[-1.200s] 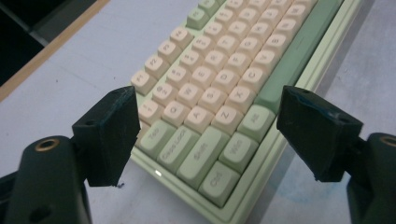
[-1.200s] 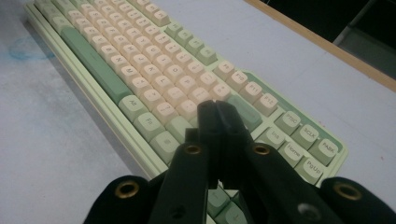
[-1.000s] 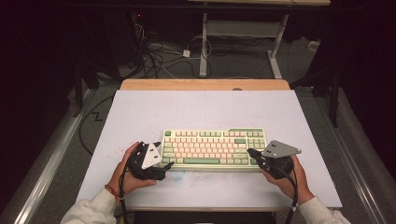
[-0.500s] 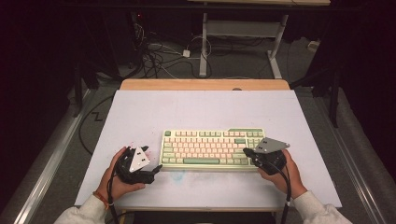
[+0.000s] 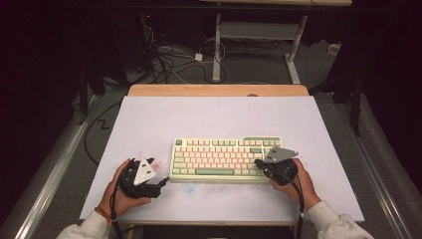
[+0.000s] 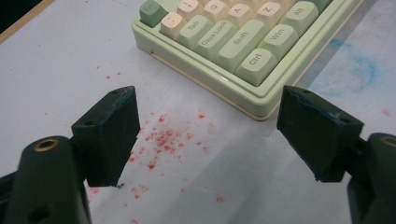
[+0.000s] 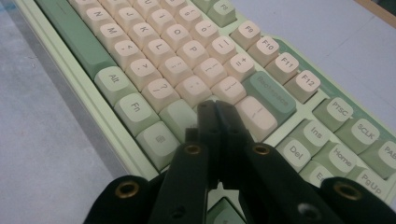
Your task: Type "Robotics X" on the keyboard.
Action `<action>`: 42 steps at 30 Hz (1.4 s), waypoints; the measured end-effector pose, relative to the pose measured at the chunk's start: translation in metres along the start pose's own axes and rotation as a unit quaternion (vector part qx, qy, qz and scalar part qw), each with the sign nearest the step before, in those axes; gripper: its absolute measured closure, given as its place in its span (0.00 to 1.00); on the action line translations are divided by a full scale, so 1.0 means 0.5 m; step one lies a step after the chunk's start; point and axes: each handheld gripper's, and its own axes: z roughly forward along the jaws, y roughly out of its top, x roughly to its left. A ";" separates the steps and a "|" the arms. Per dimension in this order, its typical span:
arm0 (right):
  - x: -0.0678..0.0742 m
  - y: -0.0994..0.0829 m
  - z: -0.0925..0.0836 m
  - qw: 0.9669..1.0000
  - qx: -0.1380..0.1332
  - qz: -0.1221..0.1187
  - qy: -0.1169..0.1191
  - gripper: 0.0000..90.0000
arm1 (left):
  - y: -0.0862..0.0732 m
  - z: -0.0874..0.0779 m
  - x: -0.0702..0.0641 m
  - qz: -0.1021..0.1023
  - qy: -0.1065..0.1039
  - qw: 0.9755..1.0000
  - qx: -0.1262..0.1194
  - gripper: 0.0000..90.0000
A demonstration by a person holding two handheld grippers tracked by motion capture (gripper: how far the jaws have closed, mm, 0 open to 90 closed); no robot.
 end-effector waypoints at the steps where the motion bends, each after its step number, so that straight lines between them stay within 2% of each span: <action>1: 0.001 -0.001 0.001 1.000 0.002 0.002 0.002 1.00 | 0.000 0.000 0.000 -0.001 0.000 1.000 0.000 0.23; 6: 0.000 -0.005 0.007 1.000 0.005 0.000 0.004 1.00 | 0.000 -0.003 0.001 -0.006 0.001 1.000 -0.002 0.25; 9: 0.001 -0.006 0.007 1.000 0.003 0.002 0.004 1.00 | 0.001 -0.003 0.004 -0.014 0.000 1.000 0.004 0.34; 12: 0.001 -0.008 0.007 1.000 0.000 0.005 0.003 1.00 | 0.002 -0.004 0.011 -0.026 -0.010 1.000 0.011 0.47; 15: 0.002 -0.008 0.007 1.000 0.000 0.003 0.002 1.00 | 0.002 -0.008 0.019 -0.033 -0.023 0.999 0.010 0.67; 17: 0.002 -0.009 0.007 1.000 -0.001 0.005 0.002 1.00 | 0.004 -0.011 0.023 -0.035 -0.020 0.999 0.015 0.79; 19: 0.002 -0.009 0.007 1.000 -0.001 0.004 0.002 1.00 | 0.005 -0.013 0.026 -0.034 -0.021 0.999 0.016 0.88; 22: 0.003 -0.010 0.007 1.000 -0.002 0.003 -0.001 1.00 | 0.008 -0.016 0.028 -0.029 -0.032 0.999 0.014 0.96; 26: 0.004 -0.010 0.007 1.000 -0.002 0.003 -0.002 1.00 | 0.015 -0.018 0.026 -0.021 -0.034 0.999 0.015 0.98; 32: 0.005 -0.010 0.008 1.000 -0.003 0.002 -0.003 1.00 | 0.025 -0.019 0.029 -0.032 -0.049 0.998 0.002 0.98; 42: 0.007 -0.010 0.008 1.000 -0.003 0.001 -0.007 1.00 | 0.067 -0.002 0.016 -0.007 -0.070 0.998 0.006 0.98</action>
